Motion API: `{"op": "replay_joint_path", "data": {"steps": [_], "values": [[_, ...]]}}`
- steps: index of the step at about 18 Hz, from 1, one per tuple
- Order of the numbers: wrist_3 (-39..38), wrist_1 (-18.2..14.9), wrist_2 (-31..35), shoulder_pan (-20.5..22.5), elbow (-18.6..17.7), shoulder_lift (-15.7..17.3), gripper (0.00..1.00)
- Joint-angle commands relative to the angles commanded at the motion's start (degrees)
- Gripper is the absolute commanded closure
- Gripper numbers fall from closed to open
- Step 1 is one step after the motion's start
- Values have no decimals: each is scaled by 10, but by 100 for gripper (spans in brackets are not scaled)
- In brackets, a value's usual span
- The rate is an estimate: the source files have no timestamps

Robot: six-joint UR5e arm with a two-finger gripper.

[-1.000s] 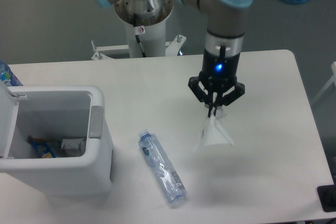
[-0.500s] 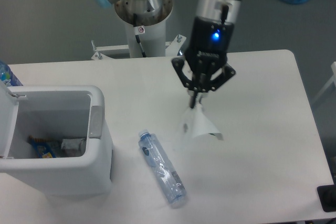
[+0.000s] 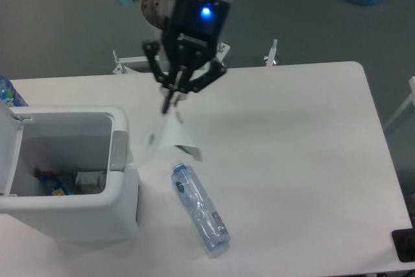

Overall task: Place the trash in the trash can
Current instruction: 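Lift the plastic bag and carry it over the white trash bin, then open the gripper to drop the bag into the bin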

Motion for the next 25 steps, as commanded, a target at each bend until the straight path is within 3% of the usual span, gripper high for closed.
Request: {"op": "replay_joint_path", "data": {"steps": [5, 7, 11, 12, 13, 15, 16, 25], "values": [[15, 25, 0, -48, 1, -27, 96], [27, 27, 0, -59, -4, -30, 90], [27, 27, 4, -76, -17, -31, 88], [27, 27, 4, -81, -18, -33, 80], [29, 28, 4, -84, -18, -36, 65], [51, 29, 4, -84, -17, -38, 18], [67, 28, 4, -84, -16, -39, 5], [54, 25, 6, -77, -19, -36, 0]]}}
